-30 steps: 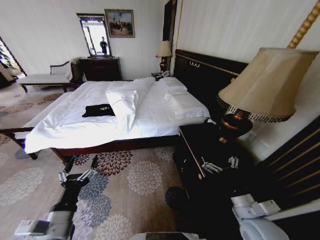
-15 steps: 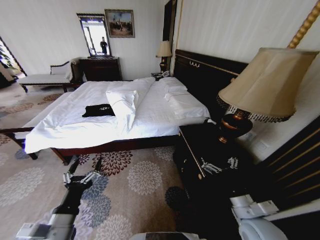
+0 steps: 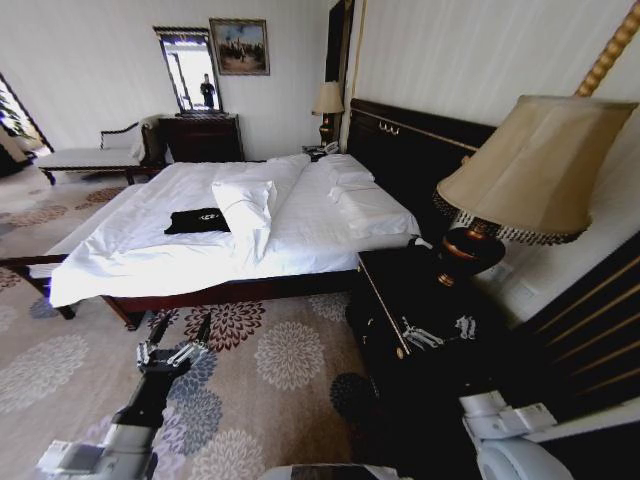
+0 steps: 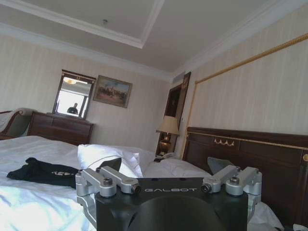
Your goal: Fold the clothes on the bed.
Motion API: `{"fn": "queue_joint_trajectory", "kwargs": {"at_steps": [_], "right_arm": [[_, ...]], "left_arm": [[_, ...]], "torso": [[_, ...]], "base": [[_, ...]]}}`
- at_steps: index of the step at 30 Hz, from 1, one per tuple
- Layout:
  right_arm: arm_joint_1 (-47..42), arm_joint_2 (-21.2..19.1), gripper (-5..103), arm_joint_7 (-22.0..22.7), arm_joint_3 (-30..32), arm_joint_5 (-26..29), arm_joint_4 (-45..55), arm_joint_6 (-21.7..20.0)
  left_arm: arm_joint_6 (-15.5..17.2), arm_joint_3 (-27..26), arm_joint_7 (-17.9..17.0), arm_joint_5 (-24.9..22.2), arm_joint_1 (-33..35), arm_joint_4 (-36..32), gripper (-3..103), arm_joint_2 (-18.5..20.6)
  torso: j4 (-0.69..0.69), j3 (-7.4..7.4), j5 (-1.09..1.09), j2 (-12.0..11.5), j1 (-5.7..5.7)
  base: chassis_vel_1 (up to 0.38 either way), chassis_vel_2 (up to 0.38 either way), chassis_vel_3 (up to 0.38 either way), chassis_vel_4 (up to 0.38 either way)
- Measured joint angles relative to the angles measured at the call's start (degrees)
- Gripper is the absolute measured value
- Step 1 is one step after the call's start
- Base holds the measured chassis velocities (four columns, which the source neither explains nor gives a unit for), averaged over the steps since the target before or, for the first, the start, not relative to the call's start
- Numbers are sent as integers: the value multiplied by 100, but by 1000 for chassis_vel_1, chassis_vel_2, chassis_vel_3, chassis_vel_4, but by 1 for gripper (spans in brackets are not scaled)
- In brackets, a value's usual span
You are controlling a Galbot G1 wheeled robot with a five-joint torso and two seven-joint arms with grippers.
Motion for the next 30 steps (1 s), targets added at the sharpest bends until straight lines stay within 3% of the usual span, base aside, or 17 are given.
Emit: {"fn": "queue_joint_trajectory", "kwargs": {"at_steps": [14, 21, 30], "right_arm": [[-2, 0, 100, -12, 26, 53, -77, 150], [10, -14, 100, -13, 62, 81, -115, 191], [143, -40, 100, 50, 183, -174, -194, 169]], "left_arm": [[-135, 4, 118, -116, 9, -41, 100, -53], [-108, -95, -263, 98, 46, 4, 100, -104], [-142, -154, -246, 117, 115, -41, 100, -123]], "torso": [[0, 0, 0, 0, -1], [0, -1, 0, 1, -1], [-1, 0, 0, 1, -1]], "base": [[0, 0, 0, 0], [-74, 65, 75, -79], [-202, 209, 207, -227]]}}
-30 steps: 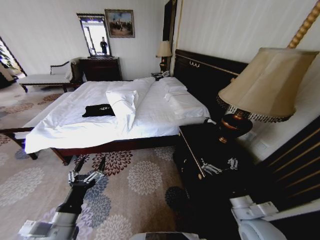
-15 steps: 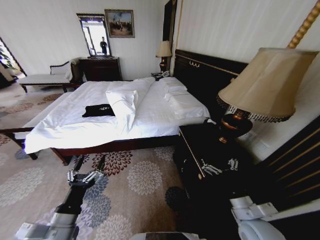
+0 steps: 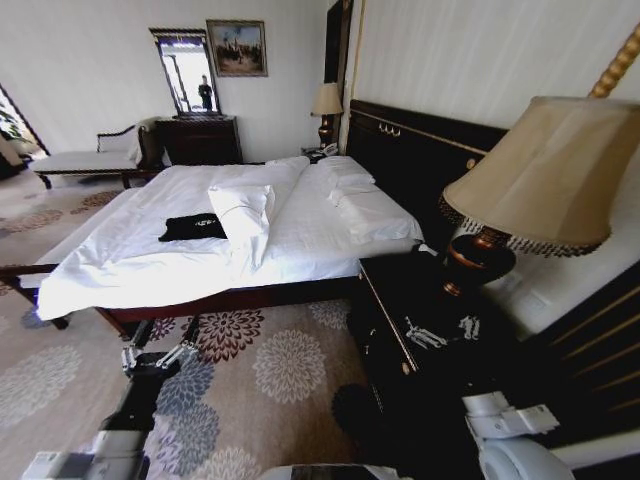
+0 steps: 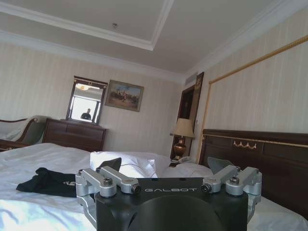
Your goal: Fold the clothes on the bed.
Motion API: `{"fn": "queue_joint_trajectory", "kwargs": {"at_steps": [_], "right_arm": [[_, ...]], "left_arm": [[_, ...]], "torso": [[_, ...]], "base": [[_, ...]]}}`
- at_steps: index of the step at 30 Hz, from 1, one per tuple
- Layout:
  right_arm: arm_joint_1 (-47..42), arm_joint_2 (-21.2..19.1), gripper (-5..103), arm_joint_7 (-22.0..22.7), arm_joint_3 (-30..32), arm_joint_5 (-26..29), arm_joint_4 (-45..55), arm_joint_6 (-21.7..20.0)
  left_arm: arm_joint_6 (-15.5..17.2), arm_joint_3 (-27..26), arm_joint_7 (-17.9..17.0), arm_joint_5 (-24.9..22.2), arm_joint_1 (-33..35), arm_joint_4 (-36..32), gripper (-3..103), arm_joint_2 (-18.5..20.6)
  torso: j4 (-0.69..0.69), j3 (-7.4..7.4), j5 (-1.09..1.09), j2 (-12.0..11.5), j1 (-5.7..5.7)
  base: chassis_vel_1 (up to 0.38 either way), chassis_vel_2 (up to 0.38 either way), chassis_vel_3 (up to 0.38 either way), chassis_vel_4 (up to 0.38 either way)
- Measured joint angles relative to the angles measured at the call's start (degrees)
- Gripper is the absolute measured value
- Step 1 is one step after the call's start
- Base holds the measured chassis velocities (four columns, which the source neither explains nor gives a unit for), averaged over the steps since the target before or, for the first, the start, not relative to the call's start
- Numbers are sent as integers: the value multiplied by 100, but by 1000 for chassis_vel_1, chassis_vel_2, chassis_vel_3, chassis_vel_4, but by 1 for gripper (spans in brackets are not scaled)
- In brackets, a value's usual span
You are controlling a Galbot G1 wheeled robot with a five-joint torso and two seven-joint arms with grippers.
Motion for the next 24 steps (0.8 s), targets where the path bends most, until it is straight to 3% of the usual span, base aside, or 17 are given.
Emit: {"fn": "queue_joint_trajectory", "kwargs": {"at_steps": [24], "right_arm": [[607, -707, 100, -24, 330, 55, -757, 71]], "left_arm": [[395, -682, 228, -497, -509, 443, 100, 649]], "torso": [[1, 0, 2, -1, 0]], "base": [[-264, 262, 276, -264]]}}
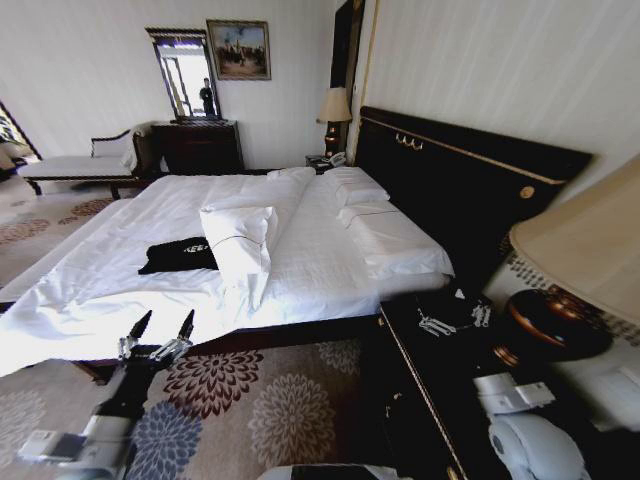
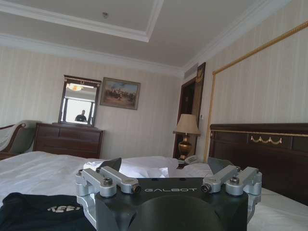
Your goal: Fold the clothes on the bed.
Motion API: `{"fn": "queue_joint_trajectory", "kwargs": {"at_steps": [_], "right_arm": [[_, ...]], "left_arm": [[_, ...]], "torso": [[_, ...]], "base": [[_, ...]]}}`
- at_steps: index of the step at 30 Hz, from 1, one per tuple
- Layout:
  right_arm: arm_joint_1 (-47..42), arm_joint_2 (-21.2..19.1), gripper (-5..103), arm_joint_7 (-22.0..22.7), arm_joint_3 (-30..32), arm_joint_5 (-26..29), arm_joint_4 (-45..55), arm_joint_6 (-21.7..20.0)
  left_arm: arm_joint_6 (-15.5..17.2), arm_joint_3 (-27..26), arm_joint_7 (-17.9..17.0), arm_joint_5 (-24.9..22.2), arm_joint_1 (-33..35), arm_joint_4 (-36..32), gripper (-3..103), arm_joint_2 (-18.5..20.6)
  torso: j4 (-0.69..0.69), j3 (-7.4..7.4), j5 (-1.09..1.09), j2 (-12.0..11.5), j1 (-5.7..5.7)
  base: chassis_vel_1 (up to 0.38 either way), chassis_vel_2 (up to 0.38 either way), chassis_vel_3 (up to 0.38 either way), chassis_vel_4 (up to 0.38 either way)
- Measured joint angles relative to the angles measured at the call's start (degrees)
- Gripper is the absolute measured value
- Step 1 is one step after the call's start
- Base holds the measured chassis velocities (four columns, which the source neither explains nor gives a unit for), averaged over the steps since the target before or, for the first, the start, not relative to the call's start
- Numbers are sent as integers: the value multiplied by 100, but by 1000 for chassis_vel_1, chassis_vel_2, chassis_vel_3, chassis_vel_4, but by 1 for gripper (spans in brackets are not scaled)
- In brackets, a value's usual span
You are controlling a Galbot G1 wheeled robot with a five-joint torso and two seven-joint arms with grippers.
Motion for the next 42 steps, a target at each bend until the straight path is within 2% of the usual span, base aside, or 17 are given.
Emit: {"fn": "queue_joint_trajectory", "kwargs": {"at_steps": [4, 10, 21, 27, 42], "right_arm": [[47, 7, 100, -15, -29, -3, -41, 0], [31, 158, 100, -36, -105, -56, -47, 1], [5, 274, 100, -40, -154, -77, -69, 16], [12, 300, 100, -68, -203, 1, -34, 127], [-5, 364, 100, -78, -208, -84, 6, 94]], "left_arm": [[15, 55, 6, 20, -14, 1, 100, -29], [-10, 235, 39, 161, 4, 4, 100, -209], [-77, 217, 42, 158, 41, -24, 100, -230], [-128, 200, 48, 158, 70, -60, 100, -261], [-178, 207, 113, 180, 83, -63, 100, -306]], "torso": [[-3, 0, -1, 0, 0], [1, 0, -2, 0, 1], [-1, 1, -2, -1, 5], [-1, 0, -2, 0, 0], [-1, 0, -2, 0, 2]], "base": [[-261, 232, 214, -284], [-237, 284, 255, -267], [-205, 201, 200, -198], [-26, 27, 29, -22], [0, 0, 0, 0]]}}
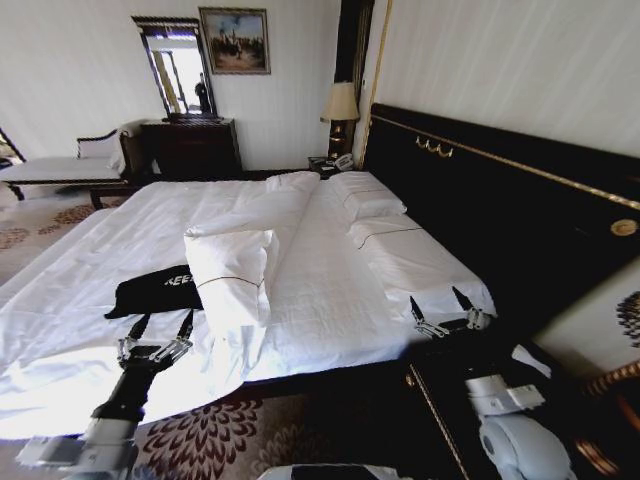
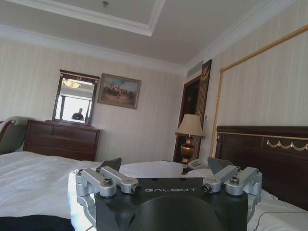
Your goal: Fold the clothes on the bed.
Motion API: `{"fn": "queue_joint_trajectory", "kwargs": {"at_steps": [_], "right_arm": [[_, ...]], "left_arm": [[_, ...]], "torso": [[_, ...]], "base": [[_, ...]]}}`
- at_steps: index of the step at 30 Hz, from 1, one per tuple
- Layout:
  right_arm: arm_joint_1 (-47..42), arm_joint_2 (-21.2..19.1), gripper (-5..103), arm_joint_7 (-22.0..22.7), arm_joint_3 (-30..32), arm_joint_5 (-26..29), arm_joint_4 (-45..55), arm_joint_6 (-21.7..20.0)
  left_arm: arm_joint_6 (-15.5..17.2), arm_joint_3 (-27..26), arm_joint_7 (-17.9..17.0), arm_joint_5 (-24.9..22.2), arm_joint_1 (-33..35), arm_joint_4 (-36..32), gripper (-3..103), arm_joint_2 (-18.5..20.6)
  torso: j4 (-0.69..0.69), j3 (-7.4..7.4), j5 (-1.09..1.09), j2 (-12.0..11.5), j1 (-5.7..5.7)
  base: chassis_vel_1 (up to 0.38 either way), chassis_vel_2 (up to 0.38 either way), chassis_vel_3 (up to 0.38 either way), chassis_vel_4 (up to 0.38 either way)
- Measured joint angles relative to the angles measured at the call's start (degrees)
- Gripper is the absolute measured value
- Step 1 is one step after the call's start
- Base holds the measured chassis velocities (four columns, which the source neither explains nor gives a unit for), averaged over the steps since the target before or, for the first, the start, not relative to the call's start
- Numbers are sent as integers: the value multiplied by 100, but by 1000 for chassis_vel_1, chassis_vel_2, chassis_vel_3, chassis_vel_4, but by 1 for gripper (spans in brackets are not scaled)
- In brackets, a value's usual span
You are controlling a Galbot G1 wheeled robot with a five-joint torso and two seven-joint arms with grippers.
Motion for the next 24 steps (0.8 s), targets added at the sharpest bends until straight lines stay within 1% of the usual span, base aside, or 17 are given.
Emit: {"fn": "queue_joint_trajectory", "kwargs": {"at_steps": [11, 15, 20, 24], "right_arm": [[7, 23, 100, -1, -17, -70, -14, -32], [4, 27, 100, -2, -17, -73, -14, -32], [-10, 26, 100, -3, -13, -73, -10, -28], [-16, 31, 100, -3, -16, -93, 10, -27]], "left_arm": [[-52, 26, 33, 55, 20, 18, 100, -41], [-69, 28, 49, 67, 33, 18, 100, -53], [-105, 30, 67, 72, 63, 20, 100, -61], [-106, 23, 67, 50, 75, -30, 100, -56]], "torso": [[0, 0, 1, 0, -1], [0, -1, 1, 1, -1], [0, -1, 1, 1, -2], [1, 0, 0, -1, 1]], "base": [[0, 0, 0, 0], [6, 67, -22, -86], [48, 196, -39, -171], [61, 299, -70, -293]]}}
